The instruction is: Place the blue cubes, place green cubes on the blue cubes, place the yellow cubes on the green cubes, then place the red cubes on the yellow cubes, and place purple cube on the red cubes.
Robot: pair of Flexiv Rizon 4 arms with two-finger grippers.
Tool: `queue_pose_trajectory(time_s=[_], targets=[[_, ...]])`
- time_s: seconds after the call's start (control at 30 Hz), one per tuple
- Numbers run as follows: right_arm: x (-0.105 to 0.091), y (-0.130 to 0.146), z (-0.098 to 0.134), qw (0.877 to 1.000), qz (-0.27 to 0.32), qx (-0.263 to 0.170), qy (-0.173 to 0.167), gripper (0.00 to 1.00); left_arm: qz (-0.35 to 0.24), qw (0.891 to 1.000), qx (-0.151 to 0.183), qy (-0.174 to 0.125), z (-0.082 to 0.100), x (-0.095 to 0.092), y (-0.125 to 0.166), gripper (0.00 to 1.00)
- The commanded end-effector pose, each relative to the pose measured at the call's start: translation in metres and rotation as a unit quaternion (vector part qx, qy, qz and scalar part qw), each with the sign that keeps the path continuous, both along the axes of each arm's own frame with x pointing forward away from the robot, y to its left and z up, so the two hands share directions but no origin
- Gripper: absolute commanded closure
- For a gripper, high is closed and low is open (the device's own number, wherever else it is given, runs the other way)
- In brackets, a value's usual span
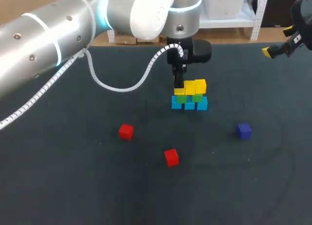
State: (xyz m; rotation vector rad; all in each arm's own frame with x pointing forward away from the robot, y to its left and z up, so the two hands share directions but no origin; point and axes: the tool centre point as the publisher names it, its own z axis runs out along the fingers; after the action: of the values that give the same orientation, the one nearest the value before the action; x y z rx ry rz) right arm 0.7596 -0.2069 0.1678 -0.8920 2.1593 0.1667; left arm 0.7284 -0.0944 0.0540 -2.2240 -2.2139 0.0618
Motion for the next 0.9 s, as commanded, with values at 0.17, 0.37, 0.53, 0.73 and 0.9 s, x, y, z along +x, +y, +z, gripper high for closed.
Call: queue_pose_trajectory(time_s=[0.17, 0.37, 0.53, 0.73, 0.9], targets=[[-0.0035, 0.0021, 0.0005, 1.000, -0.020, -0.012, -0.013, 0.00, -0.003, 1.000, 0.002, 0.000, -0.0002, 0.0018, -0.0015, 1.00], [-0.0035, 0.0021, 0.0005, 1.000, -0.020, -0.012, -0.013, 0.00, -0.006, 1.000, 0.004, 0.000, 0.0005, -0.0003, -0.0022, 0.50], [-0.0035, 0.0021, 0.0005, 1.000, -0.020, -0.012, -0.013, 0.00, -0.009, 1.000, 0.004, 0.004, 0.0027, -0.0011, -0.0025, 0.00], [-0.0035, 0.0021, 0.0005, 1.000, -0.020, -0.012, -0.013, 0.00, -0.007, 1.000, 0.001, 0.004, 0.0038, -0.0012, -0.0023, 0.00], [-0.0035, 0.0021, 0.0005, 1.000, -0.020, -0.012, -0.013, 0.00, 0.001, 1.000, -0.002, 0.005, 0.0083, -0.0015, 0.0010, 0.00]])
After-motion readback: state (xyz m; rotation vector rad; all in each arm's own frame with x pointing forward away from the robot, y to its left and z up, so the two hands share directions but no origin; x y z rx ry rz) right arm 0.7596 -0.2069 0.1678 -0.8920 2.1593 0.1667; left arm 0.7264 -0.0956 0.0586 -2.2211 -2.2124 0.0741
